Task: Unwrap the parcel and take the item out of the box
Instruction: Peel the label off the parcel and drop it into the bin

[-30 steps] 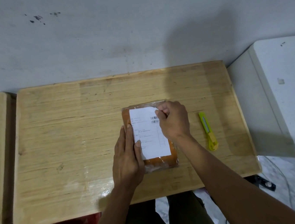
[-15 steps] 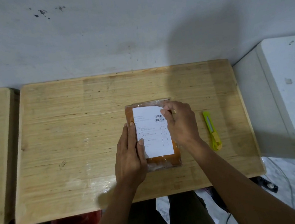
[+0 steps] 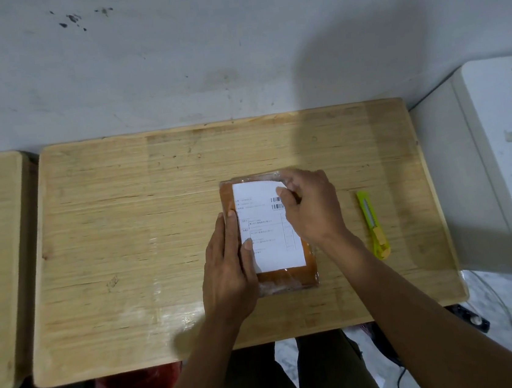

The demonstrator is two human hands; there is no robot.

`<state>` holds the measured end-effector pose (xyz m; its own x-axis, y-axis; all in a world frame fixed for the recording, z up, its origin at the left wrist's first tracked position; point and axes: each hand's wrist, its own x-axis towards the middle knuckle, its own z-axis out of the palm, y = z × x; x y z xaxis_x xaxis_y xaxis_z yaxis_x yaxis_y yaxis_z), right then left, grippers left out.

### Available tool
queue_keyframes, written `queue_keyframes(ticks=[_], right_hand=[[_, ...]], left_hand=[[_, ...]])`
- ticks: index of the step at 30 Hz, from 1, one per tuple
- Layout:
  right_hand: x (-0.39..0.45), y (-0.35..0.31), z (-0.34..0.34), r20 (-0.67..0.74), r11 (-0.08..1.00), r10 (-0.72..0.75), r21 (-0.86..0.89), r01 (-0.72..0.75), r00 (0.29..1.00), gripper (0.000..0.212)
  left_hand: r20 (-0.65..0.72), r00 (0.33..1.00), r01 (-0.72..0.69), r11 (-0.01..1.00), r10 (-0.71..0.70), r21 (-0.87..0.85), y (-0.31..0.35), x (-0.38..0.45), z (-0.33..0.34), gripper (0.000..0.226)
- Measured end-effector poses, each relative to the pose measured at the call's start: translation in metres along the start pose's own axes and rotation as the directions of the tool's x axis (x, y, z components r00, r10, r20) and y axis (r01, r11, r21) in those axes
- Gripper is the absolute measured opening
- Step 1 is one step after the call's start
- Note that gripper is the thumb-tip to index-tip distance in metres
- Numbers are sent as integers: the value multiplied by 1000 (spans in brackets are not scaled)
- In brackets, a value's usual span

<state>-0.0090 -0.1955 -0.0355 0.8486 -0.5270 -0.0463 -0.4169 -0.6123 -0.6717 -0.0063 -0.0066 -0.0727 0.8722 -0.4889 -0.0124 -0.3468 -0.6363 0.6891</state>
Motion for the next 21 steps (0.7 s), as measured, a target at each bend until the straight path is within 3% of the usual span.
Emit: queue_keyframes(ticks=[21], right_hand=[[-14, 5, -23, 91, 999, 14, 37, -17, 996, 9]], left_hand=[[53, 996, 68, 998, -67, -14, -4, 1, -7, 55]])
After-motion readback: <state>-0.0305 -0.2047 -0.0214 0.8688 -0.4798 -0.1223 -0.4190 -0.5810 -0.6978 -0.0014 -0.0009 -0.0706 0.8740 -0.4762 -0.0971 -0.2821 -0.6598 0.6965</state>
